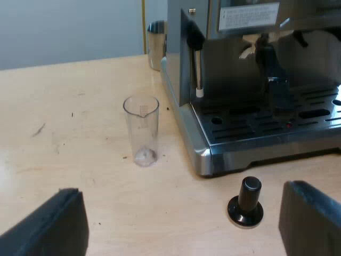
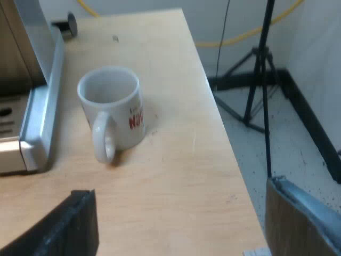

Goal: Remove mug from coffee machine

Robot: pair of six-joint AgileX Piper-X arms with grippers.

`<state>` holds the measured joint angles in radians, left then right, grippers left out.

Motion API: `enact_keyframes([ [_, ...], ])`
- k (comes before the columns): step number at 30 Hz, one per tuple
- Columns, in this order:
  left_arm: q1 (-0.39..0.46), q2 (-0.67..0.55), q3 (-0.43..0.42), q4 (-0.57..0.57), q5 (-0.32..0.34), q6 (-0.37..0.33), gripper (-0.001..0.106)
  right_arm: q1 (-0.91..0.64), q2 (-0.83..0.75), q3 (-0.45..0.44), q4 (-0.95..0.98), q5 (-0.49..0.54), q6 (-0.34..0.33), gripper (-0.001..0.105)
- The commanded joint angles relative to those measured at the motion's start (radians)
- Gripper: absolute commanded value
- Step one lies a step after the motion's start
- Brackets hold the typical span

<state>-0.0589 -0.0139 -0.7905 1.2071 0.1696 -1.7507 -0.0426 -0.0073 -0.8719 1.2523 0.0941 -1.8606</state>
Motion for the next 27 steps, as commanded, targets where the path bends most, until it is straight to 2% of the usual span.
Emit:
enact_keyframes([
  [1, 0.001, -0.039, -0.005, -0.005, -0.001, 0.001, 0.087, 0.002, -0.049, 0.013, 0.004, -0.009, 0.003, 0.066],
  [5, 0.001, -0.039, 0.035, -0.047, -0.002, 0.004, 0.087, 0.002, -0.049, 0.066, -0.021, -0.025, 0.005, 0.066],
  [10, 0.001, -0.039, 0.112, -0.152, -0.002, 0.004, 0.087, 0.002, -0.047, 0.125, -0.058, -0.094, 0.074, 0.066],
  [15, 0.001, -0.039, 0.183, -0.243, -0.002, 0.004, 0.087, 0.002, -0.047, 0.193, -0.083, -0.094, 0.078, 0.066],
  [23, 0.001, -0.037, 0.269, -0.247, -0.002, 0.004, 0.087, 0.002, -0.047, 0.292, -0.089, -0.094, 0.076, 0.066],
  [27, 0.001, -0.037, 0.287, -0.248, -0.002, 0.004, 0.087, 0.002, -0.047, 0.301, -0.117, -0.094, 0.076, 0.066],
])
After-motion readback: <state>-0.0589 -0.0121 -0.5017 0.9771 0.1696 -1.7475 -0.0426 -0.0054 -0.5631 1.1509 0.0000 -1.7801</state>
